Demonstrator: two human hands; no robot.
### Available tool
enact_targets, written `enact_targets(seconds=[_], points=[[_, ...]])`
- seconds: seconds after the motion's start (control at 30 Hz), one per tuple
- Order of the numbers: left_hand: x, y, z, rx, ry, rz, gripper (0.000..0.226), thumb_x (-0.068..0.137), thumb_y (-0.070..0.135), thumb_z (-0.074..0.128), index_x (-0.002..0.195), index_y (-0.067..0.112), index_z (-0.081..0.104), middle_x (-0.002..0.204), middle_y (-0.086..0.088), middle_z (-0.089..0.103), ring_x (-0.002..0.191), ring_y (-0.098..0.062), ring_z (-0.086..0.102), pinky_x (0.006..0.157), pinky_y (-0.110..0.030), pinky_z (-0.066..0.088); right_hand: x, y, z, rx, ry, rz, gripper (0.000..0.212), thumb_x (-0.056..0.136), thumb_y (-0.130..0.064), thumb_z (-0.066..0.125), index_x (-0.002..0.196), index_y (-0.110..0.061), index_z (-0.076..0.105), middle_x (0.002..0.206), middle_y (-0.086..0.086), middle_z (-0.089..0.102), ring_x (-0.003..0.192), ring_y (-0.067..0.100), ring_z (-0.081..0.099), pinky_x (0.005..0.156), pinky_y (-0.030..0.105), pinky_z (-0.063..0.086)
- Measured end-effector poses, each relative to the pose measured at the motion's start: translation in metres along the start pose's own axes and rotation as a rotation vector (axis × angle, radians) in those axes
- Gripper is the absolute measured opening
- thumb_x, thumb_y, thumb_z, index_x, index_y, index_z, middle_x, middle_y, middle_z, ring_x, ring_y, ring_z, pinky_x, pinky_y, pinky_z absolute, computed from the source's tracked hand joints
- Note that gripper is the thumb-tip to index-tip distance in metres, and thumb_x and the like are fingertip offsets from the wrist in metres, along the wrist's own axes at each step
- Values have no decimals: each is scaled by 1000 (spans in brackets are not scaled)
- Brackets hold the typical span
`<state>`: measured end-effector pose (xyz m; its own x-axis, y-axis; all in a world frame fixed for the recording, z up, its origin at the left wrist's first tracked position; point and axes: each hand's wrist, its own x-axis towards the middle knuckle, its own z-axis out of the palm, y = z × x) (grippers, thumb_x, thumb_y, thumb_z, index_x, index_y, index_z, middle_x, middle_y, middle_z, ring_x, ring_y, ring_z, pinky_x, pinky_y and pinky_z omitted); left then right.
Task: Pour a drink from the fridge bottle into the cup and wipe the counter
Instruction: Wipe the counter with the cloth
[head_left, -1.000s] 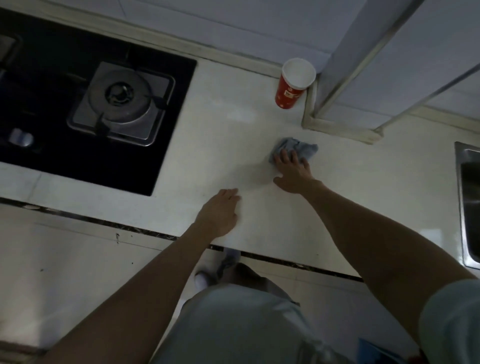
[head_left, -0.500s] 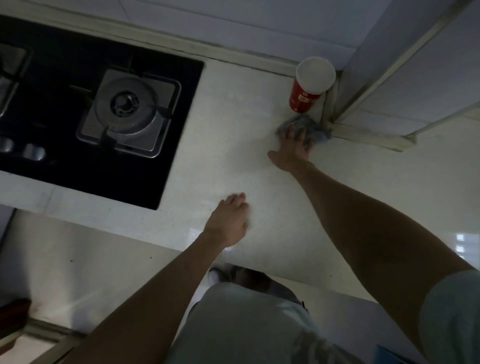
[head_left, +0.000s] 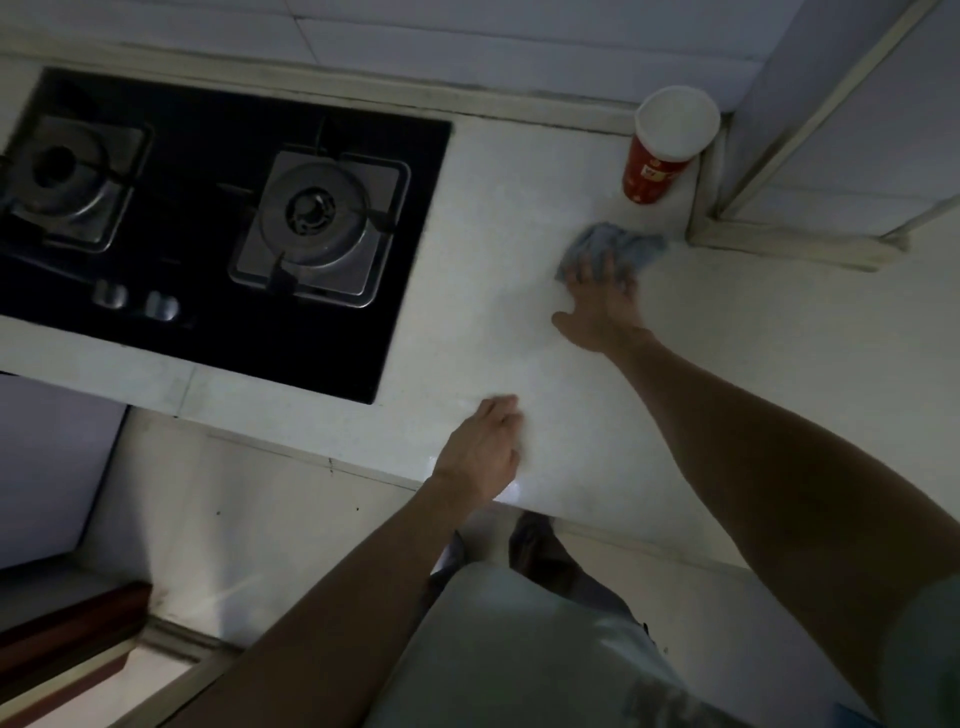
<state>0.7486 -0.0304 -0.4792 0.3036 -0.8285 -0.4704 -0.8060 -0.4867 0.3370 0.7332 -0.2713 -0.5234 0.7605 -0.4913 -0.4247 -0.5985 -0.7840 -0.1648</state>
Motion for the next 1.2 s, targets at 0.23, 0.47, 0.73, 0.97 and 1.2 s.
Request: enact_targets(seconds=[0.23,0.47,0.73,0.97,1.2], points=[[-37,-29,14,28,20,70,49,97,17,45,144,6,41,159,-7,24,146,-20,21,115,-28,30,-77,-46,50,141,167,-146,63,83,-34,43,144,-16,45,156,6,33,149,26,16,118,44,5],[-58,-67,15,72,57,183,42,95,14,48,135,5,51,157,-9,29,141,-22,28,112,-30,31,-186,-60,105,76,241,-170,52,82,-26,39,126,-15,64,140,5,55,139,28,41,114,48,24],[-92,-130,22,154,139,192,45,89,15,50,132,3,50,148,-13,37,134,-26,36,114,-33,31,-233,-101,131,81,223,210,60,83,-36,36,131,-8,58,144,15,49,142,38,31,115,56,19],[-118,-167,22,102,117,182,52,92,19,50,140,2,42,153,-13,32,142,-25,28,119,-35,24,-202,-222,142,127,115,186,72,81,-42,34,148,-16,37,159,11,26,149,35,5,117,57,2],[-123,-183,20,-139,136,145,57,94,12,51,146,0,32,152,-12,32,141,-23,28,116,-32,30,-167,-275,129,83,29,42,68,95,-38,42,155,-19,15,163,9,4,149,33,-11,117,54,-9]])
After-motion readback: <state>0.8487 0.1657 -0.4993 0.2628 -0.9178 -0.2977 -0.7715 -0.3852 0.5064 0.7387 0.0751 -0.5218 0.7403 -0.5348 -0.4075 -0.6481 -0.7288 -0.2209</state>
